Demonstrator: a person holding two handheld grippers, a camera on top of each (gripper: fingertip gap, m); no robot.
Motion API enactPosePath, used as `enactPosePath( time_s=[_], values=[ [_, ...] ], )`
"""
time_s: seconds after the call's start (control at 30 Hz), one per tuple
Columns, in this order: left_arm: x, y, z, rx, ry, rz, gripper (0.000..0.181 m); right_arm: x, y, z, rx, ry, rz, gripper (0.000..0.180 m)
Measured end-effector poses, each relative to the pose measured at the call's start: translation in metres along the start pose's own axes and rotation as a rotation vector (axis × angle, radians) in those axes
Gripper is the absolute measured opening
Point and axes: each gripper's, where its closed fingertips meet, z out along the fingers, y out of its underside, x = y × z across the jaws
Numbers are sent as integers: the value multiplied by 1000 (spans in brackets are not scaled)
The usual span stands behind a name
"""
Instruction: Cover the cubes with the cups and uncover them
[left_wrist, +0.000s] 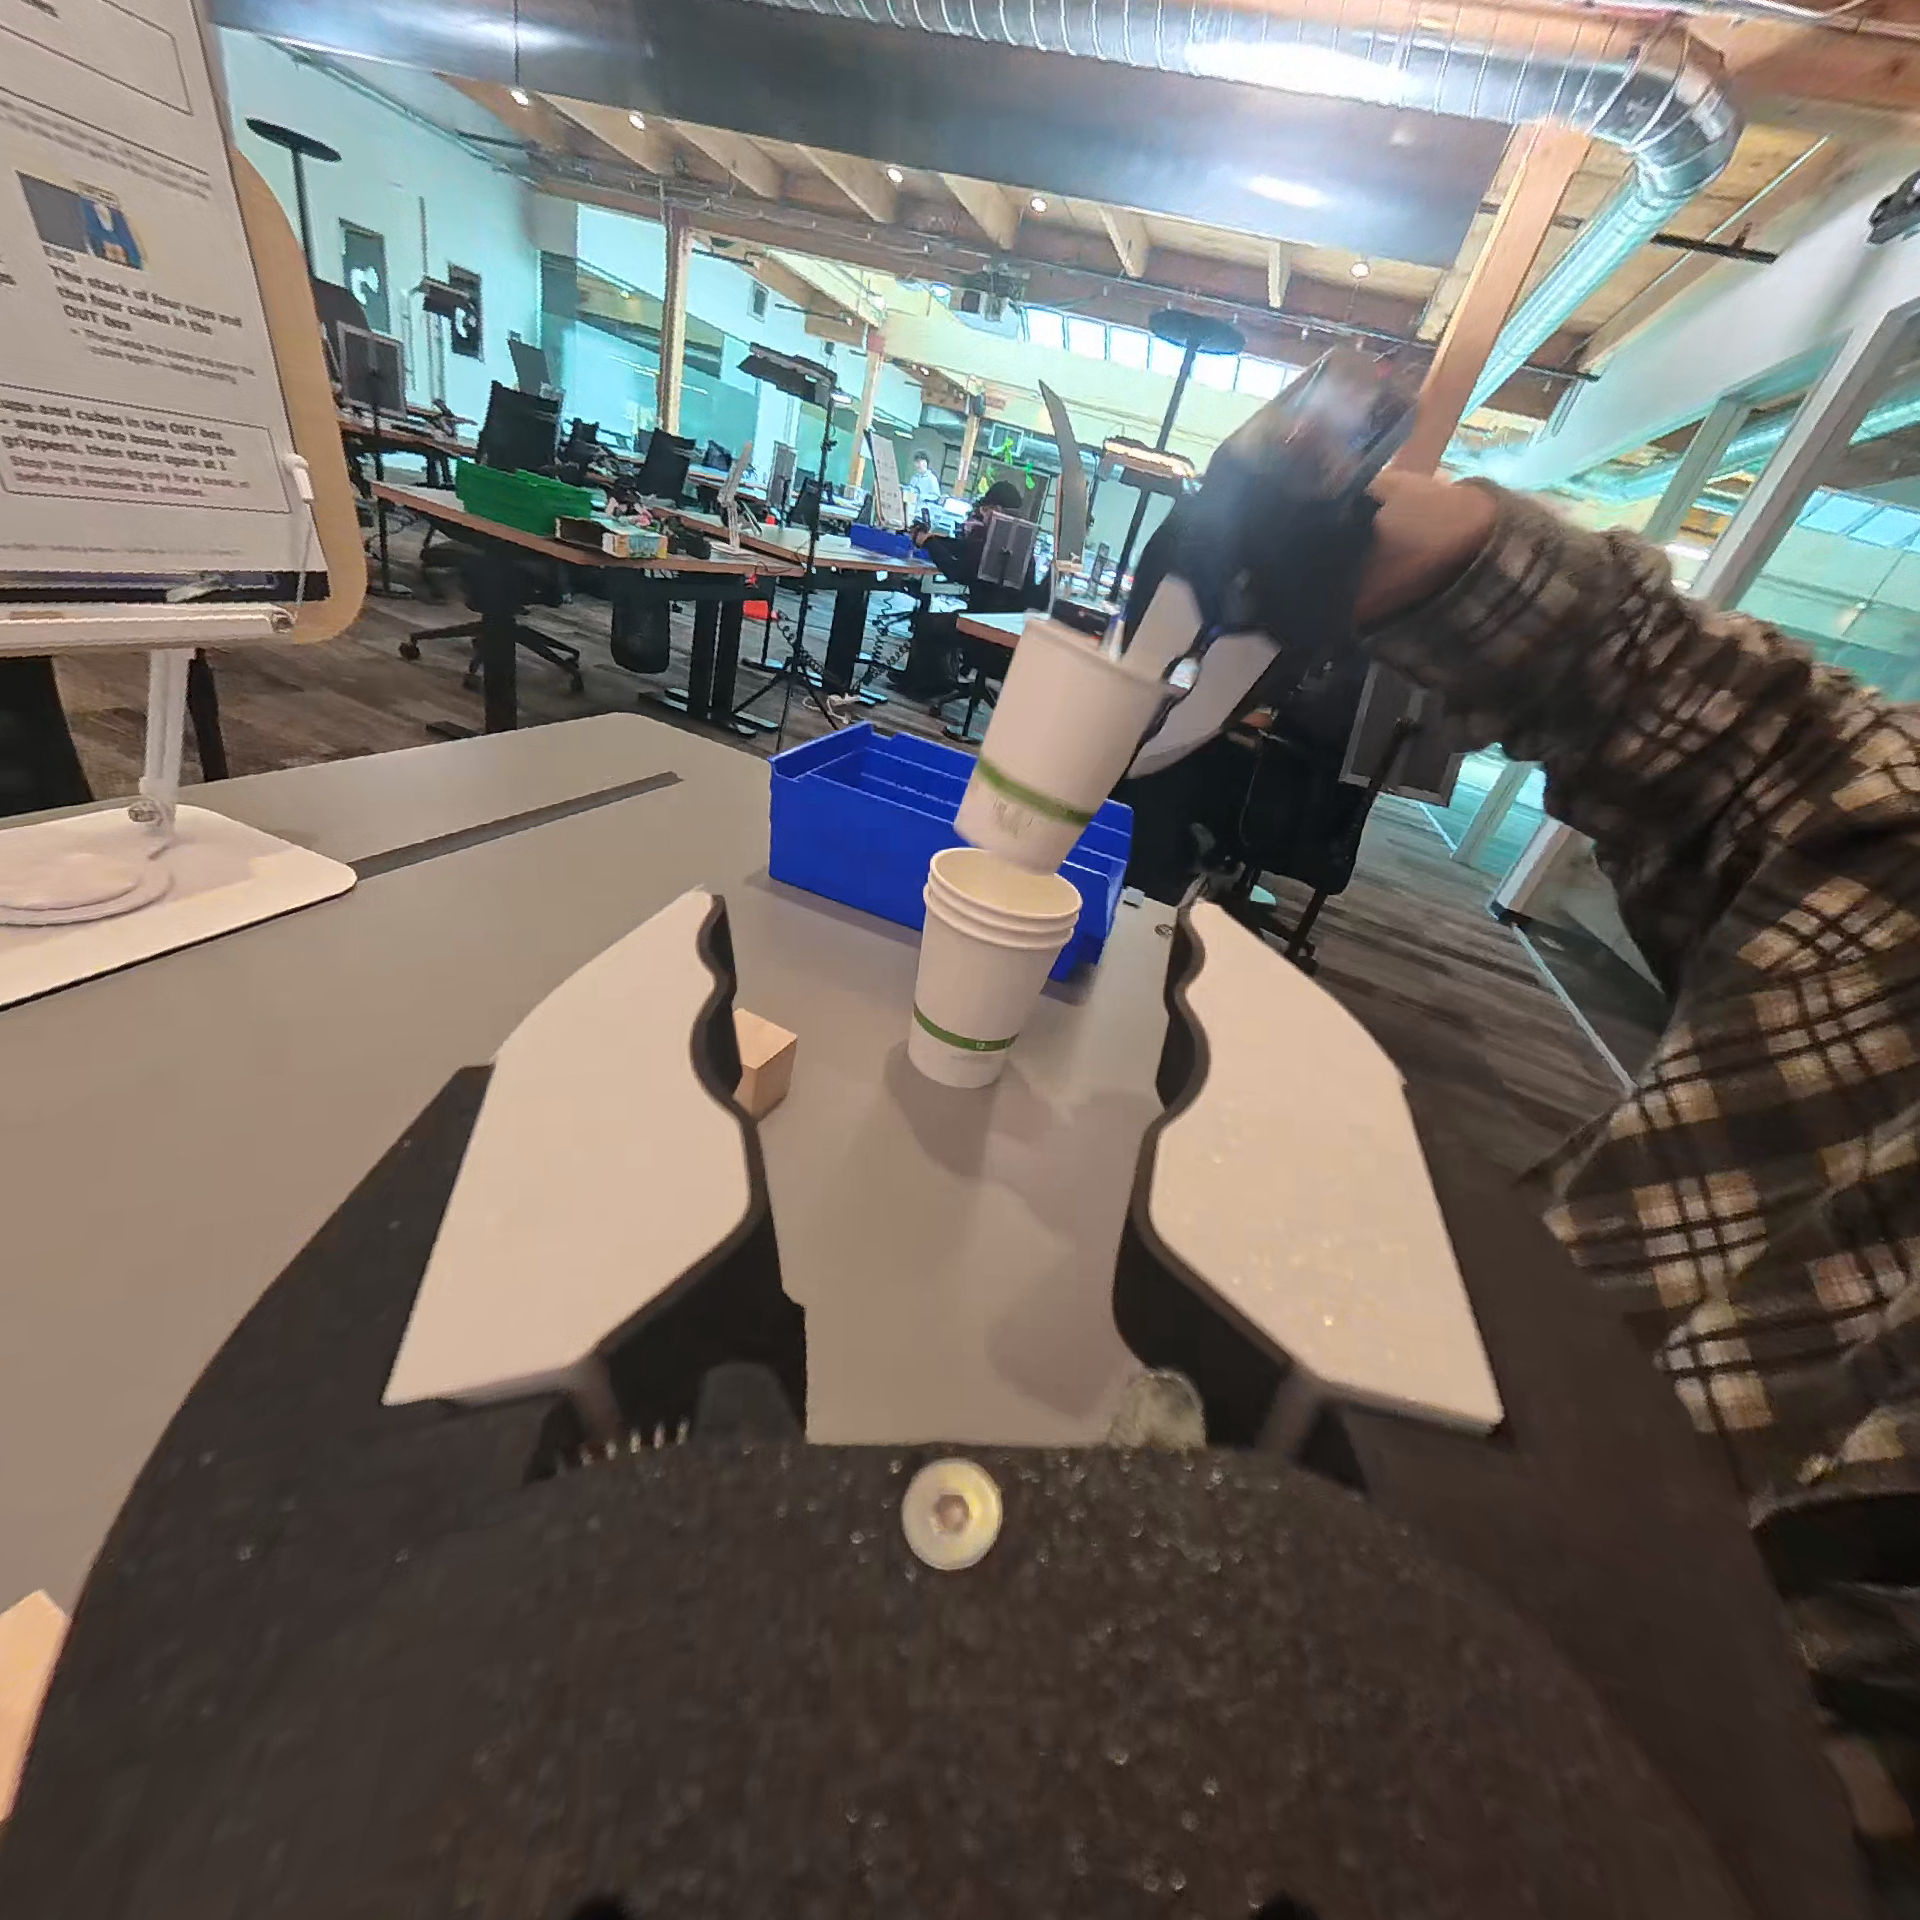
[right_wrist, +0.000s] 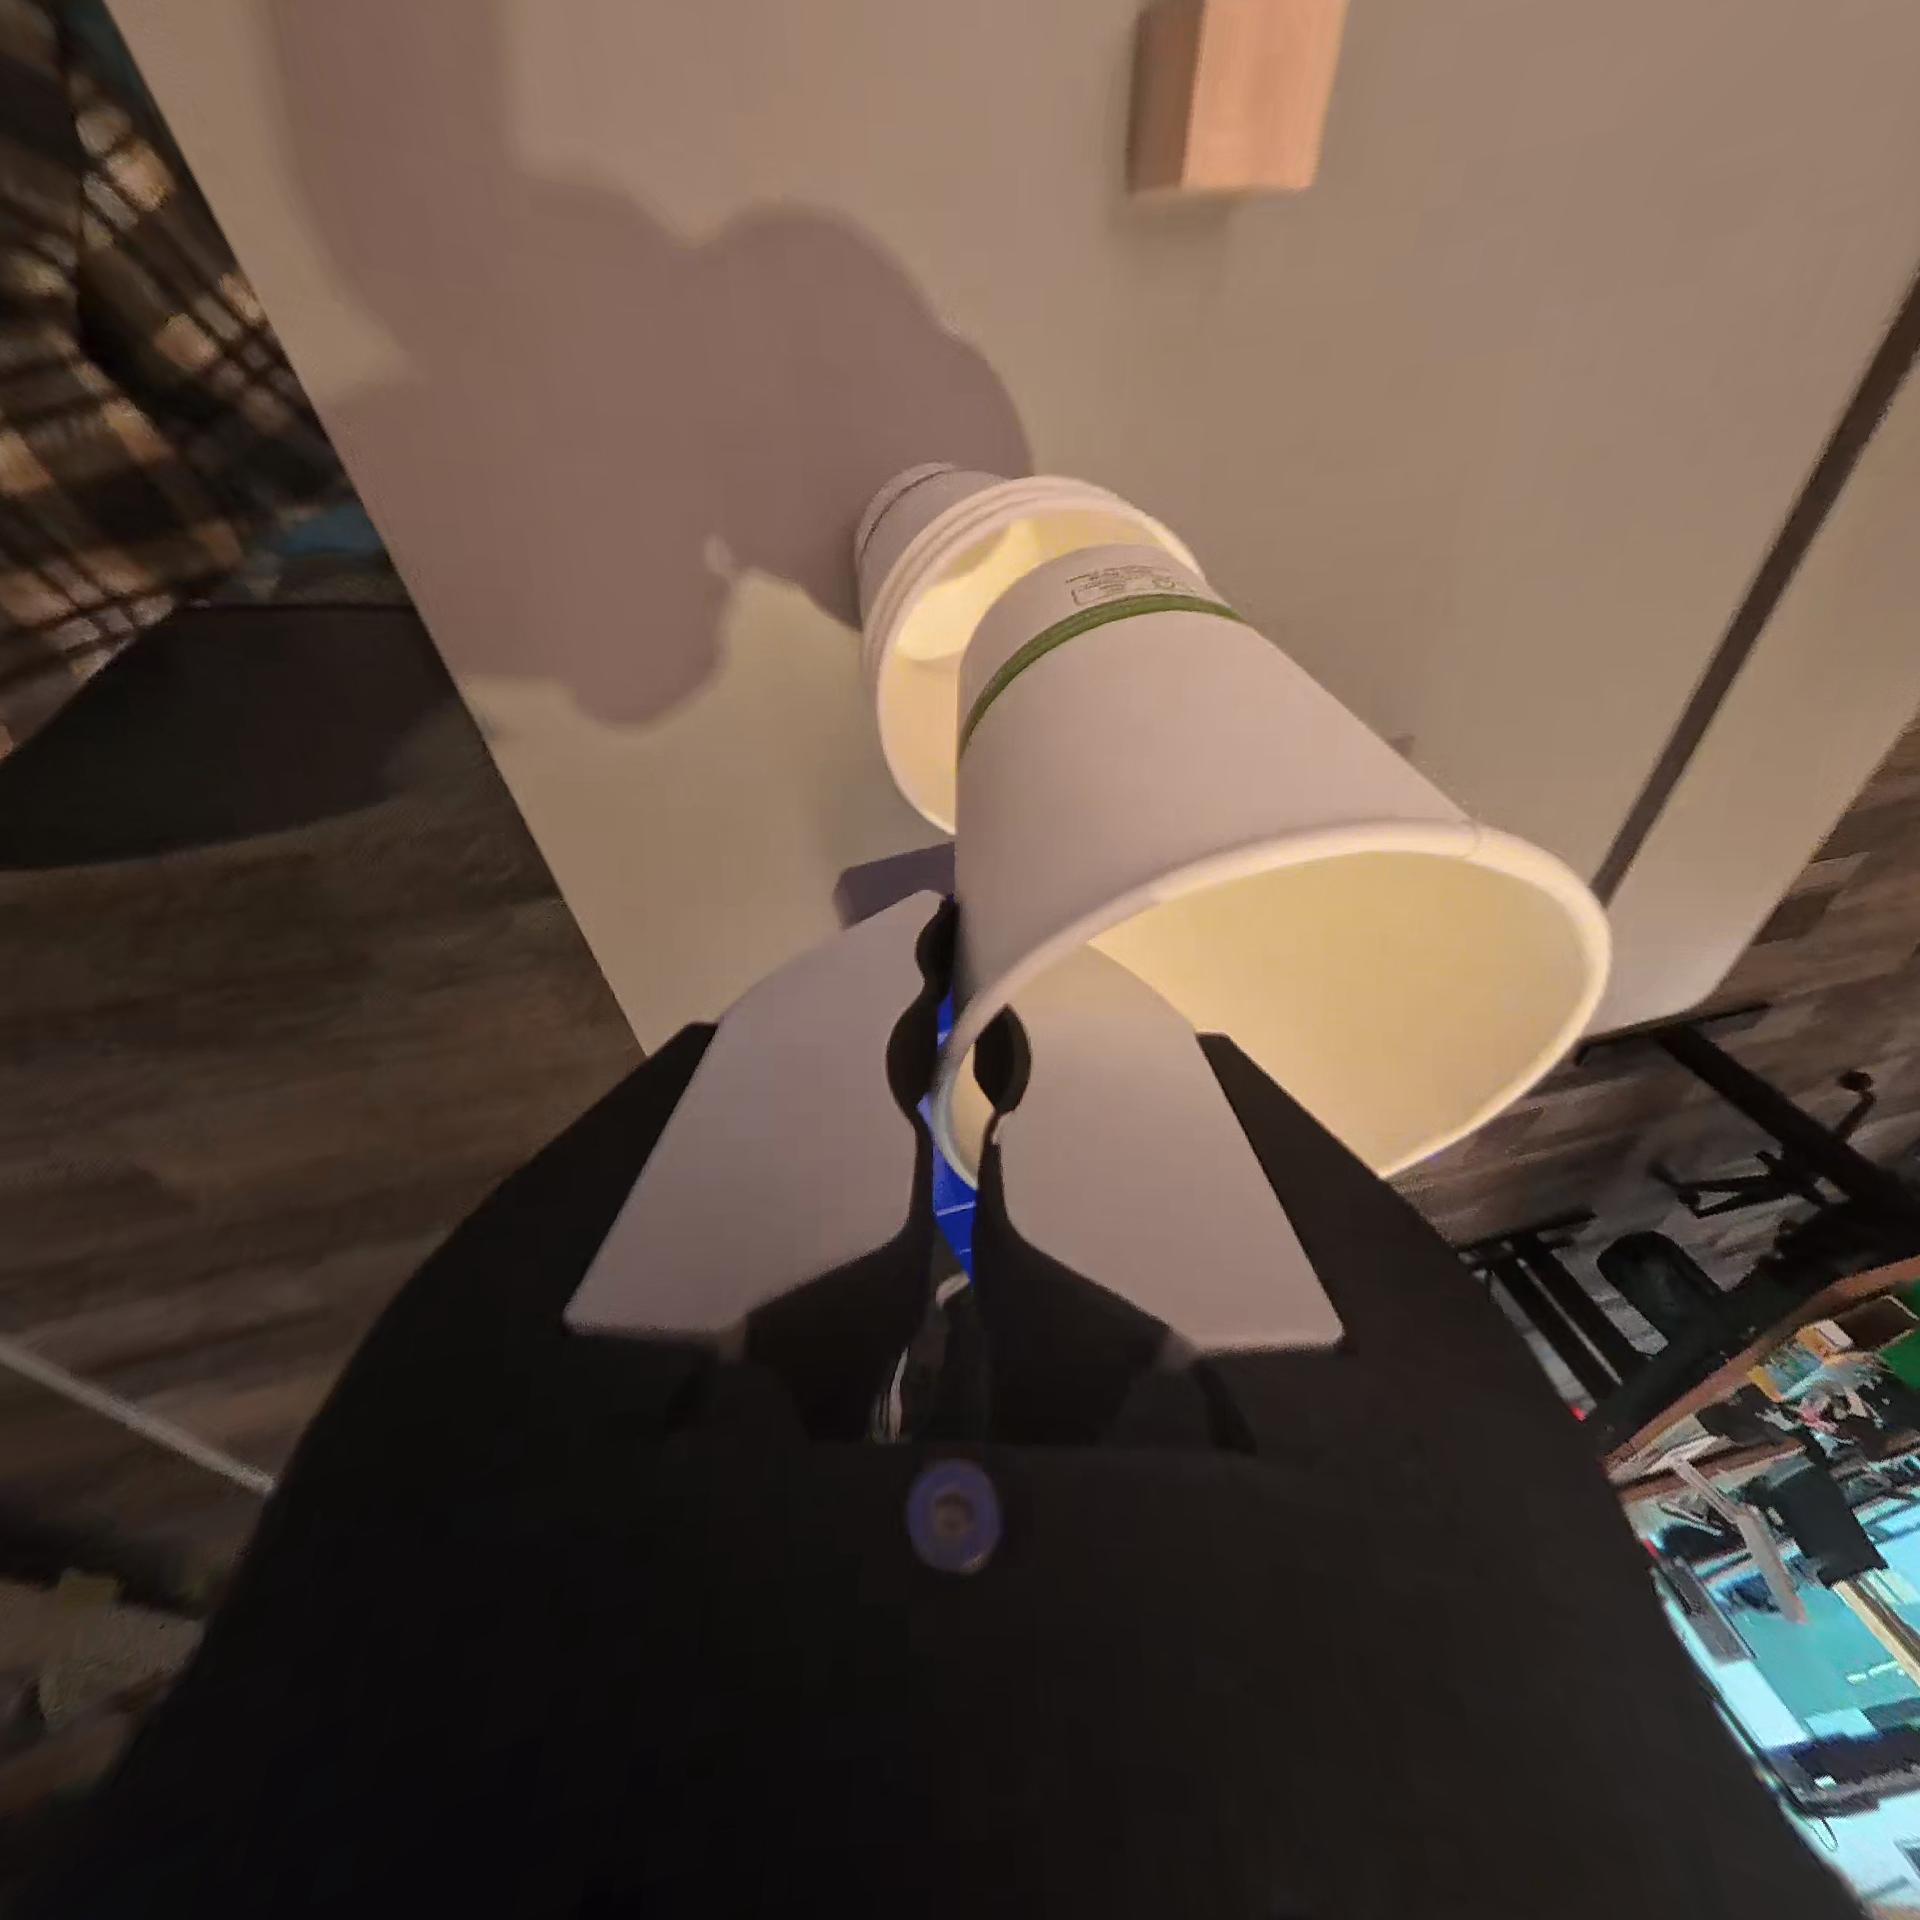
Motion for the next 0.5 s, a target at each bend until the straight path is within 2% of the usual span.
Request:
enactPosePath(
  time_s=[0.03, 0.27, 0.5],
  values=[
    [1, 0, -1, -11, 2, 4, 79, -1, 0, 7, -21, -10, -4, 0],
    [-9, 2, -11, -50, -79, 80, 76, -12, -4, 51, -101, -103, -31, 2],
    [-12, 8, -13, -84, -96, 101, 75, -15, -7, 76, -87, -137, -22, 58]
  ],
)
